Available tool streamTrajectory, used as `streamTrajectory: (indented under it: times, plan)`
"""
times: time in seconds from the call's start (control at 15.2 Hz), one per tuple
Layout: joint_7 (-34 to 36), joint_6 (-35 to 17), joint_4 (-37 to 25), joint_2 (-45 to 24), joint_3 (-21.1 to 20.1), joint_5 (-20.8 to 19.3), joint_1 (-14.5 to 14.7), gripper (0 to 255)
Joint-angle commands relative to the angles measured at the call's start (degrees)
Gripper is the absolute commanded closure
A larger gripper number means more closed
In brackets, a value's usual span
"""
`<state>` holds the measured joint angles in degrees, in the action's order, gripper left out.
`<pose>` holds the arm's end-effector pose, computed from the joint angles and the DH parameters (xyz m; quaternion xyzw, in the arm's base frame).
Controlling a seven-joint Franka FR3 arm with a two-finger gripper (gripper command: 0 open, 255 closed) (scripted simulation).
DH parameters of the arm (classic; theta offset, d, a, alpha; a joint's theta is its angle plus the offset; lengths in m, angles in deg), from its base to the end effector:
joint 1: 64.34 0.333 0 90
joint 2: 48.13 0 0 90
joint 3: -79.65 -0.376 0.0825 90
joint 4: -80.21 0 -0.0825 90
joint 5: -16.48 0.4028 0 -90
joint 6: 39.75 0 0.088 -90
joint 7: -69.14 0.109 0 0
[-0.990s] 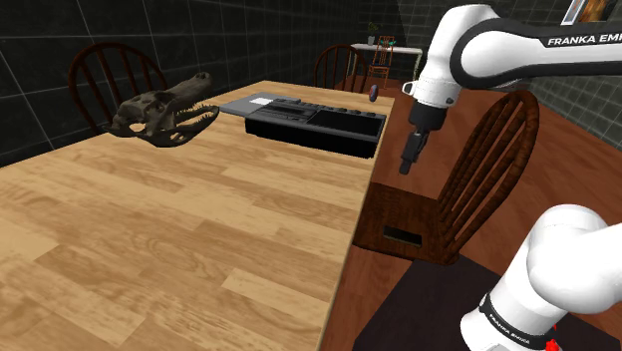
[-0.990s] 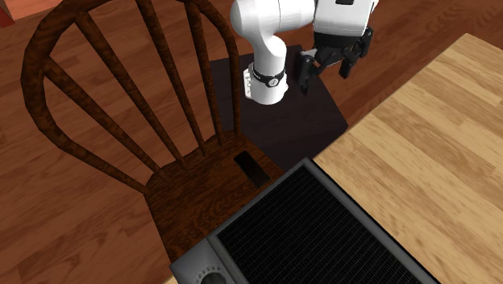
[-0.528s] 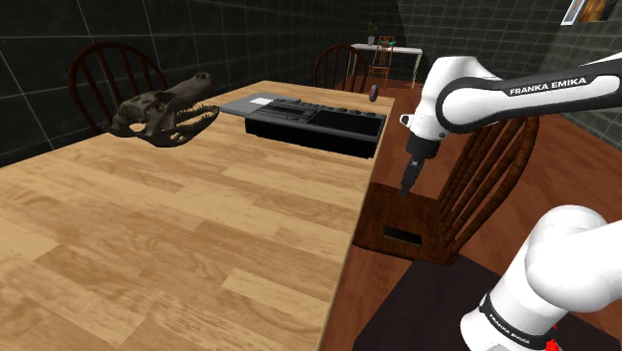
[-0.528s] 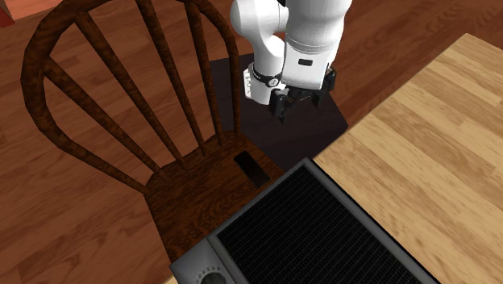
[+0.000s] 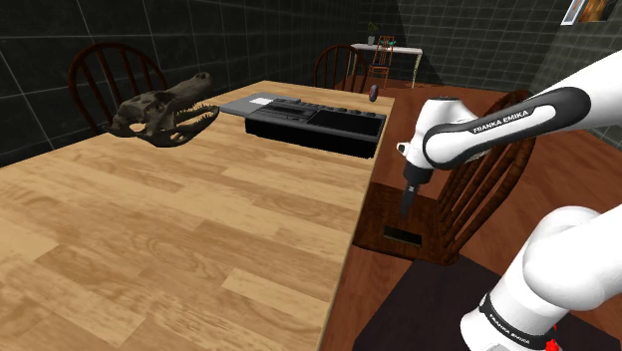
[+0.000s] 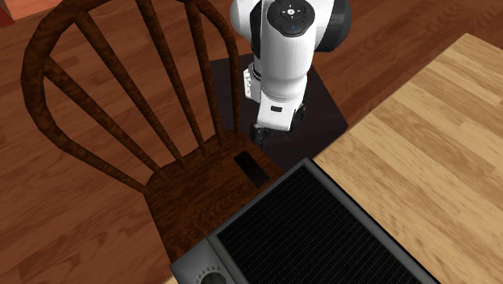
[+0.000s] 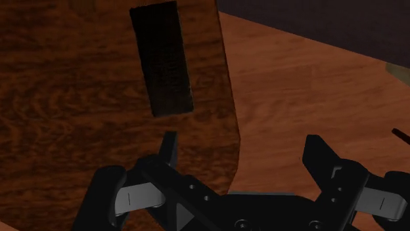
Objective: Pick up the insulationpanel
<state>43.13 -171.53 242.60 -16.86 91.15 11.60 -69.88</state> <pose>0.3093 -0.0927 0.3832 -0.9925 -0.1205 -0.0097 0.0178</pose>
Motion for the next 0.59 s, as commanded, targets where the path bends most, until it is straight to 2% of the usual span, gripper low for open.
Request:
streamTrajectory:
  times: [0.0, 0.33, 0.53]
  plan:
    - [-1.80, -4.71, 0.96, -3.72, 1.41, -1.07, -0.71, 0]
    - [-6.66, -17.07, 1.67, -15.54, 5.18, -2.45, -1.79, 0]
    - [-10.69, -24.43, 0.87, -23.81, 7.59, -1.20, -1.57, 0]
